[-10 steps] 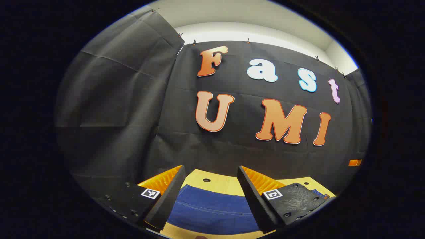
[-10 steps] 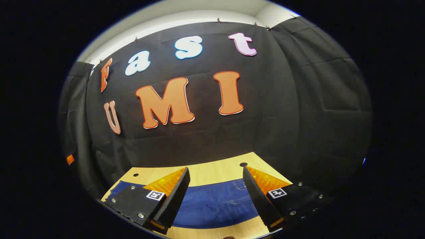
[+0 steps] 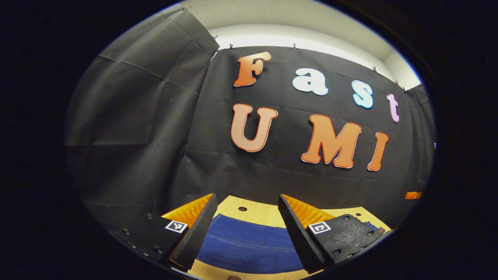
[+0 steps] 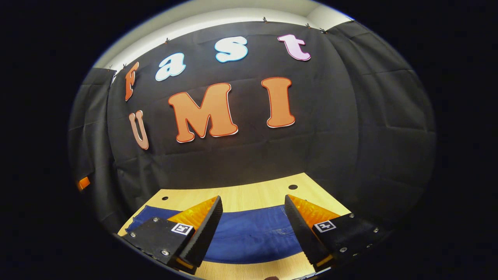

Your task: Grasp the waist and the cuffs of the jeans and fold them to make the two legs overlap; first hold the waist and fold one-third of the jeans toward the cuffs, then hold the cuffs and fold the remaining one-third in the same direction to finish folding.

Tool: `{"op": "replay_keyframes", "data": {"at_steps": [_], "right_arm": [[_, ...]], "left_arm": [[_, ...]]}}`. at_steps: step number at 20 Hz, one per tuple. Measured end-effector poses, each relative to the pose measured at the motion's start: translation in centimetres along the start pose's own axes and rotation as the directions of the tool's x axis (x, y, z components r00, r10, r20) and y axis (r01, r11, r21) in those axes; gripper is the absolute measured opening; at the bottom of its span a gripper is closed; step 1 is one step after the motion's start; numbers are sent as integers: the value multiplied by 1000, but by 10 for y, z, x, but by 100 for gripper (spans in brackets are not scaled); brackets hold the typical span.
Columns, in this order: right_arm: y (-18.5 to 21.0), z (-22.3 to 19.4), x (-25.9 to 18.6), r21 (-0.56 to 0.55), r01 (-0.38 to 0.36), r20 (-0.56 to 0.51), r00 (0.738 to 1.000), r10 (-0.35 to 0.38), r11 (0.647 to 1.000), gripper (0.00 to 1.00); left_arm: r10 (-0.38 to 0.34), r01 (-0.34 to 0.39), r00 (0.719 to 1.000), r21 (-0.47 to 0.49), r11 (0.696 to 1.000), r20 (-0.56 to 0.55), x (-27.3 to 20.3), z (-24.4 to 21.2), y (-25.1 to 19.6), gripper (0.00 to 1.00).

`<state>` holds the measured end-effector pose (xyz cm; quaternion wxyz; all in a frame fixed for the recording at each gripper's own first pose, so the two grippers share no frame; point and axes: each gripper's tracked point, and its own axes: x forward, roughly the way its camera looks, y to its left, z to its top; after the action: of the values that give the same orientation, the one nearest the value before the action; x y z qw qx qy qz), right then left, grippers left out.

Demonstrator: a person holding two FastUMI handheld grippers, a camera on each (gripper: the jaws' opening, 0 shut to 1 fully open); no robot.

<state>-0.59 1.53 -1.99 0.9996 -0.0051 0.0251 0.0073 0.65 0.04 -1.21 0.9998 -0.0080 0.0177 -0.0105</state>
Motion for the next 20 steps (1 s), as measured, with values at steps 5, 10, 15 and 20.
{"op": "replay_keyframes", "data": {"at_steps": [5,10,15,20], "right_arm": [[0,-1,3,31,-5,-7,1000,6,1000,97],[3,-8,4,18,-7,-25,1000,7,1000,97],[3,-28,3,23,-11,-77,997,13,1000,97],[10,-41,9,88,-44,-127,990,55,995,97]], "left_arm": [[-19,19,1000,57,998,2,3,2,-9,97],[-6,6,1000,126,992,0,6,-2,-5,97],[25,-3,998,332,943,-61,12,-26,5,95],[58,60,987,677,733,-150,15,-90,16,100]]}}
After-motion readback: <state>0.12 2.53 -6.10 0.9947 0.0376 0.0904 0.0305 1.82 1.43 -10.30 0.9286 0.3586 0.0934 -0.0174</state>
